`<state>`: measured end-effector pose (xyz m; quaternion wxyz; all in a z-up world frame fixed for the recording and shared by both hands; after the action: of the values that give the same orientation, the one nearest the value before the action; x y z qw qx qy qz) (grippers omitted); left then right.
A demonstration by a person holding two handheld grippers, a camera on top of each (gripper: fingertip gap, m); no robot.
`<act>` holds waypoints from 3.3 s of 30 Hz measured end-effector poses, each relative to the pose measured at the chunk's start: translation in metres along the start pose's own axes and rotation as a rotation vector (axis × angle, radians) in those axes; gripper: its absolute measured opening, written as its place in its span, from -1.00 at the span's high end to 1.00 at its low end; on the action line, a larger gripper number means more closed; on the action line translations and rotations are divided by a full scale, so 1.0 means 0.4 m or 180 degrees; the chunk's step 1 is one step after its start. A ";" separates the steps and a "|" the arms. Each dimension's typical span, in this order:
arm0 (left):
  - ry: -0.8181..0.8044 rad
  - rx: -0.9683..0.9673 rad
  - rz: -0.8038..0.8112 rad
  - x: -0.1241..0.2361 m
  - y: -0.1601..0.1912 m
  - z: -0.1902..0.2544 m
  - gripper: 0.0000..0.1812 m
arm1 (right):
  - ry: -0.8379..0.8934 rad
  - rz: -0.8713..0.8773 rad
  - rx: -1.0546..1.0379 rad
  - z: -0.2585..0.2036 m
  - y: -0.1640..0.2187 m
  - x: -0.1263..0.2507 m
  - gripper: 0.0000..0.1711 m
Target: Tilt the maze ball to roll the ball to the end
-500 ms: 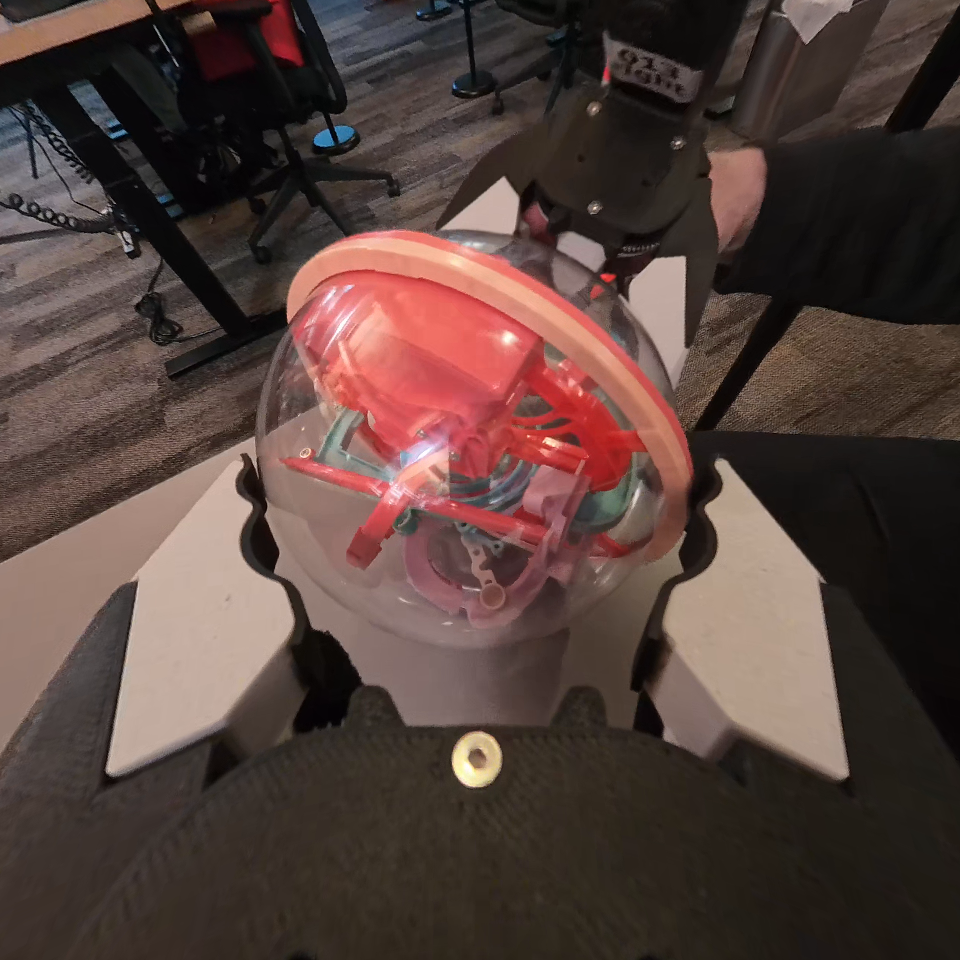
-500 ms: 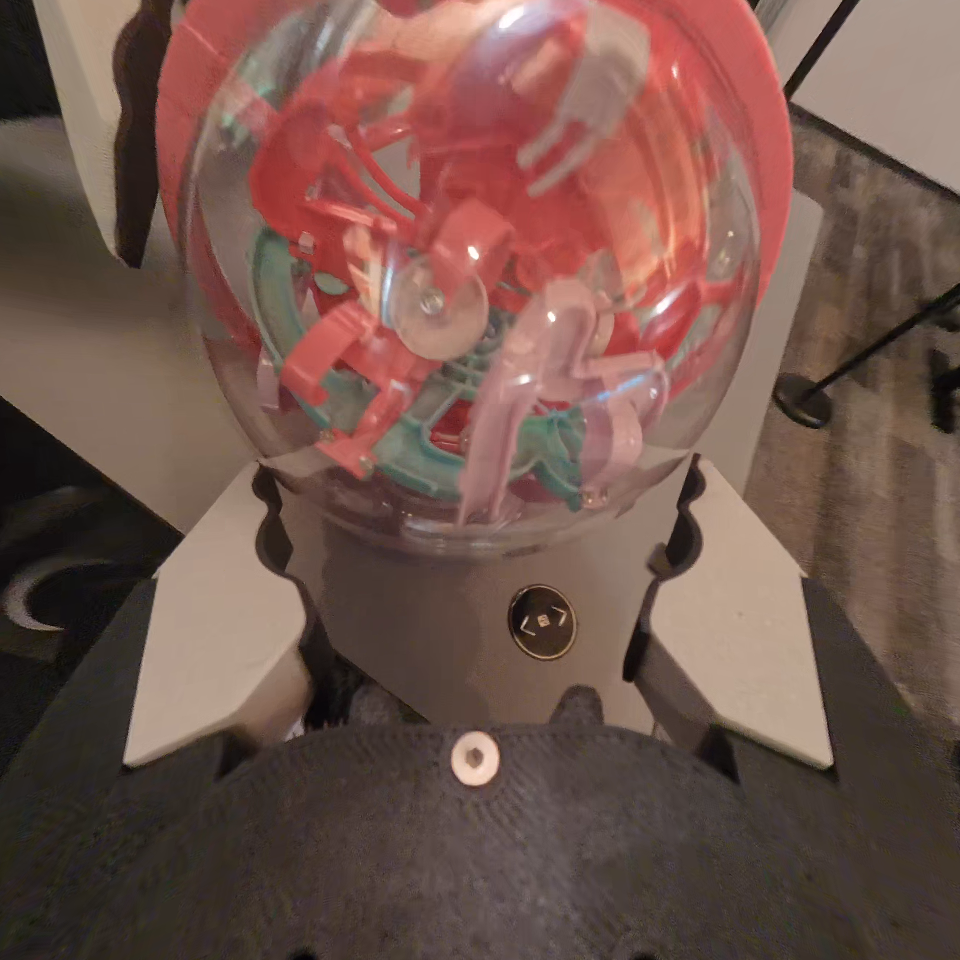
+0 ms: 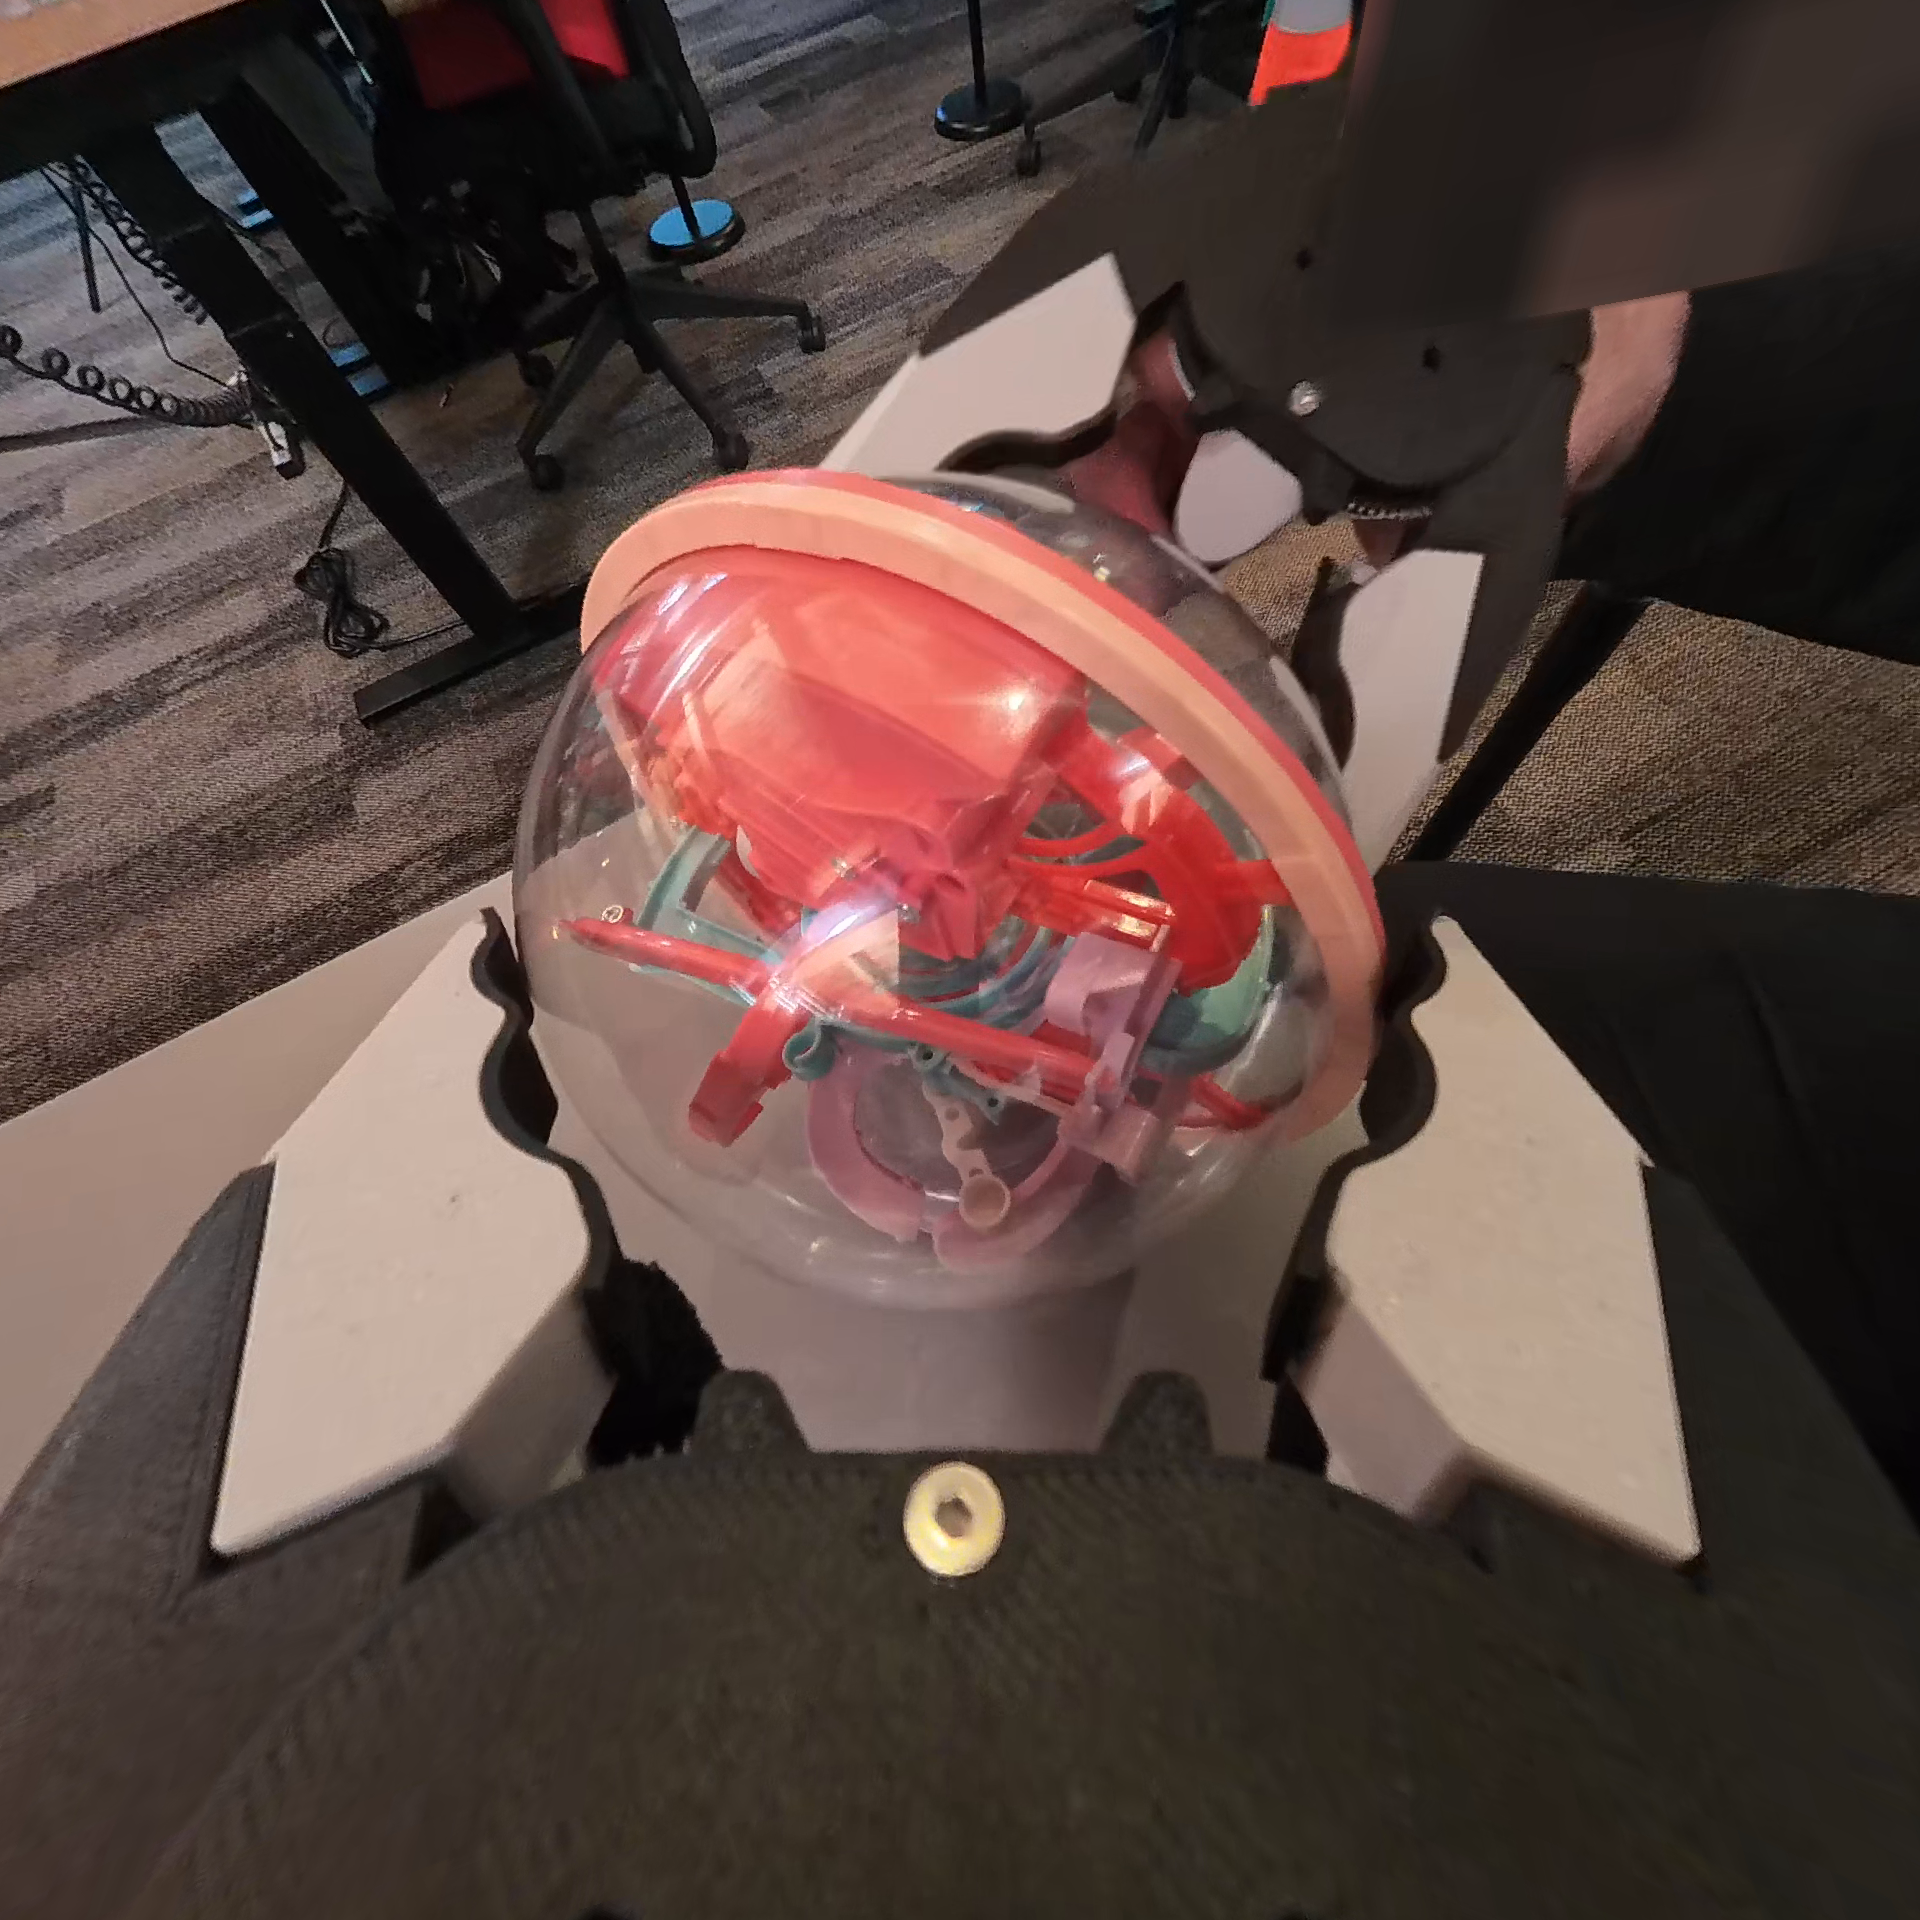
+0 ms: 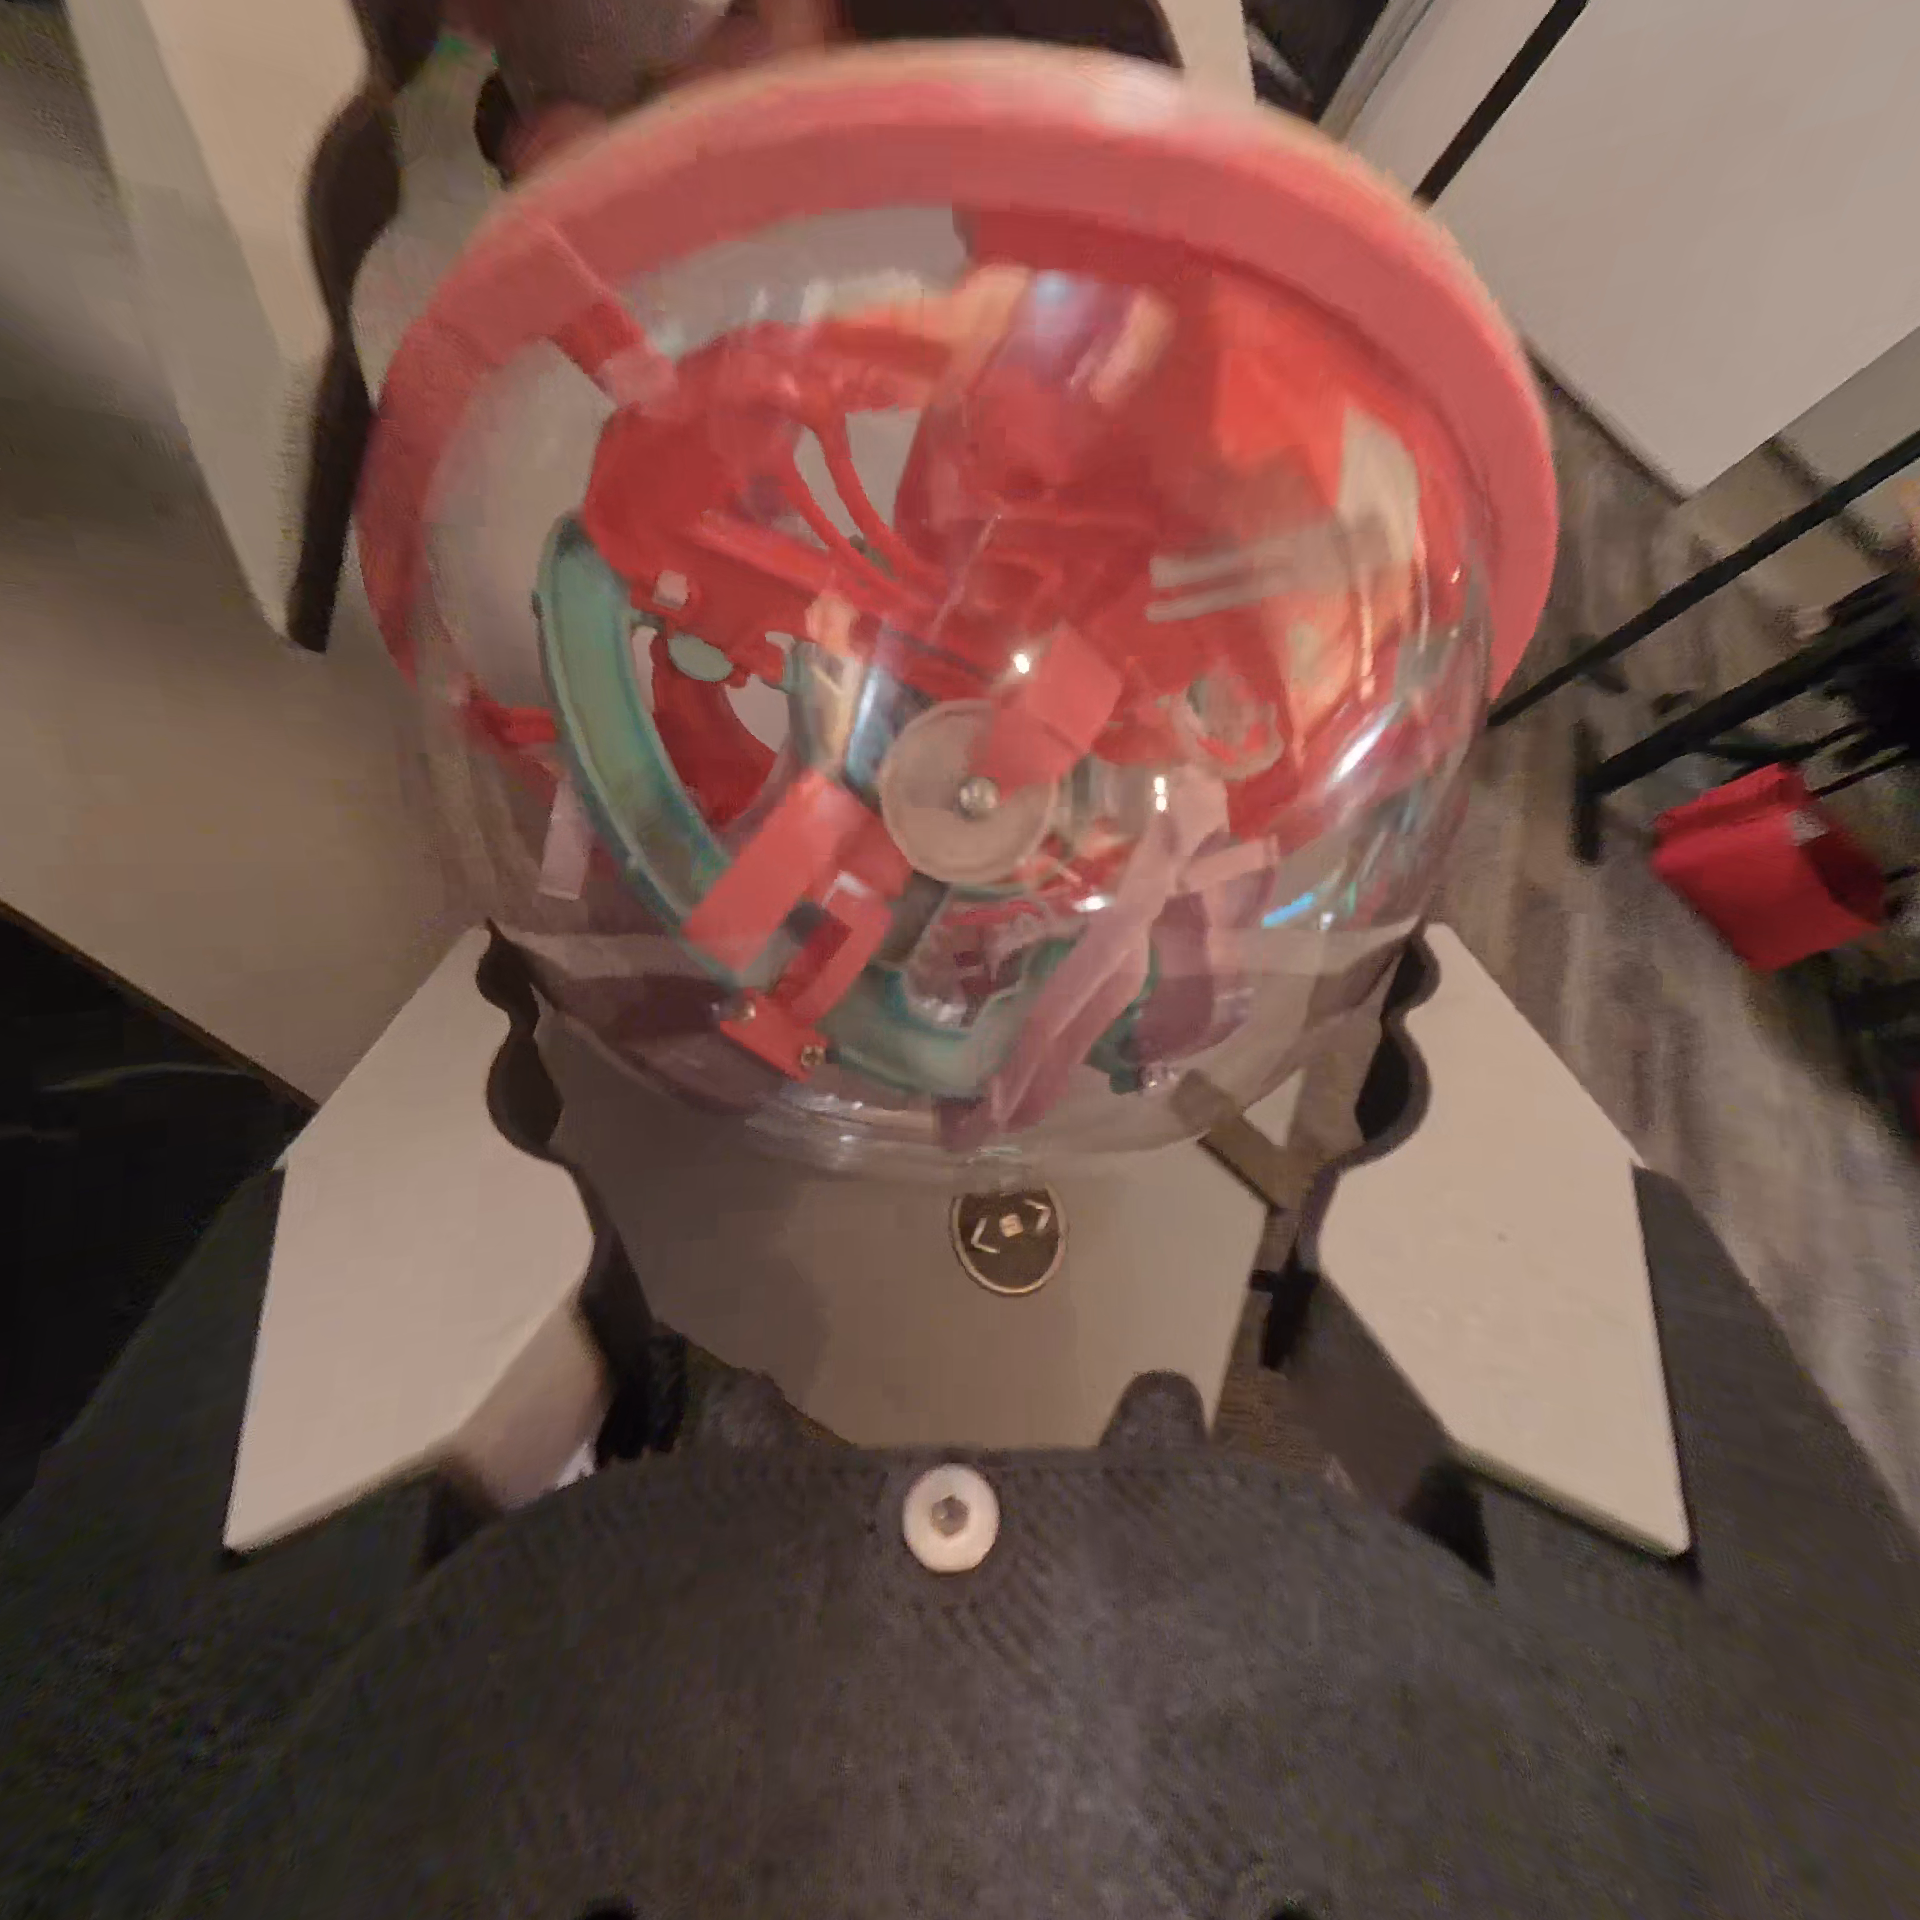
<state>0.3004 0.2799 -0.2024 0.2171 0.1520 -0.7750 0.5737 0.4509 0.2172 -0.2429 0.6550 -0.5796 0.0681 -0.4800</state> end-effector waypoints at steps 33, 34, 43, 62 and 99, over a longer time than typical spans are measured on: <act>-0.0005 -0.0460 0.0307 0.008 0.039 0.014 -0.67 | -0.0103 0.0223 -0.0035 -0.002 0.005 0.007 -0.81; -0.0039 -0.0477 0.0303 0.005 0.039 0.018 -0.68 | -0.0104 0.0241 -0.0030 -0.003 0.006 0.007 -0.81; -0.0305 -0.0605 0.0462 0.004 0.058 0.047 -0.73 | -0.0093 0.0350 0.0096 -0.015 0.004 0.001 -0.80; -0.0395 -0.0705 0.0718 0.009 0.070 0.068 -0.75 | -0.0059 0.0459 0.0104 -0.035 0.011 0.002 -0.81; -0.0098 -0.0076 0.1412 0.038 0.102 0.017 -0.53 | -0.0119 -0.0012 -0.0104 -0.031 -0.009 -0.014 -0.81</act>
<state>0.2664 0.2855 -0.2298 0.0755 -0.0160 -0.7994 0.5959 0.4379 0.2131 -0.2466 0.6457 -0.5992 0.0626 -0.4691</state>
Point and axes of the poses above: each gripper's, where its closed fingertips meet, x back along the fingers, y out of its underside, z = x × y across the jaws, the point moved 10 cm from there along x, back along the fingers, and after that the axes turned 8 degrees about -x, right-handed, at the moved point
